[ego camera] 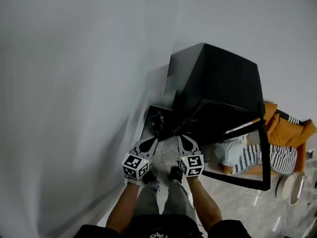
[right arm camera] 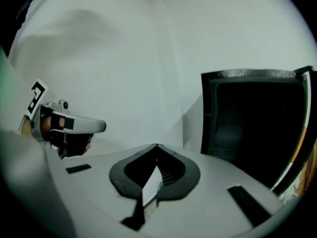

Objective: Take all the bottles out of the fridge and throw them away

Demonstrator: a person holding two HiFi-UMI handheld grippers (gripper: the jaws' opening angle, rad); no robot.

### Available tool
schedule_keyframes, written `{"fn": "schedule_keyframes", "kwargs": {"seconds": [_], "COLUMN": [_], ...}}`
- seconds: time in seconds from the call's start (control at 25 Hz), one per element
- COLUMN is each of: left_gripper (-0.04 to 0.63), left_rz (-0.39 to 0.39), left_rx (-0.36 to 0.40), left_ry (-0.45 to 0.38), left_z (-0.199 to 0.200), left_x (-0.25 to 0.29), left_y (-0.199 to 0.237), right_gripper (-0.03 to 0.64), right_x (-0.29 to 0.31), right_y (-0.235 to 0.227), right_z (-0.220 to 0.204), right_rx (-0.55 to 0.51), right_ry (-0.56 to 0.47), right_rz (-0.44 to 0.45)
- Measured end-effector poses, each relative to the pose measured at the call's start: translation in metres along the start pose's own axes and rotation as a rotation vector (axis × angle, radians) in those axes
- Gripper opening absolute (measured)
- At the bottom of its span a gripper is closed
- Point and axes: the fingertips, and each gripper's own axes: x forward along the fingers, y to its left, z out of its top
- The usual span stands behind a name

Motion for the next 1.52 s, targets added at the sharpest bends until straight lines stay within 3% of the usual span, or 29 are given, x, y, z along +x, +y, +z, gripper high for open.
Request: {"fn": "schedule_keyframes", "kwargs": {"seconds": [0.28,0.48,0.68,1.08,1.52], "left_gripper": [0.006,0.006,0.006,0.006,0.006], "left_rz": [-0.123,-0.220,-0.273,-0.195,-0.132], "left_rx": [0.021,0.042,0.086,0.176,0.194], "left_ry": [-0.026,-0.026,-0.061,-0.062,-0.089], "left_z": [0.067,0.092,0.107,0.085,0.069], "left_x": [-0.006,0.004,0.009,0.002,-0.015], "left_y": [-0.070,-0.134,-0.201,-0.303,-0.360], "right_gripper": [0.008,0.008,0.008,0.008,0.008], "right_x": [-0.088,-0.147,-0.207,-0.311,-0.369], "right_y": [-0.004,-0.040,-0.072,-0.113,-0.120], "right_z": [0.066,0.094,0.103,0.081,0.070], "right_rx": [0.061,0.104,0.107,0.087,0.037], "right_ry": [-0.056,-0.087,-0.085,-0.084,-0.098], "right_rz": [-0.046,-0.092,-0.072,-0.022,0.024]}}
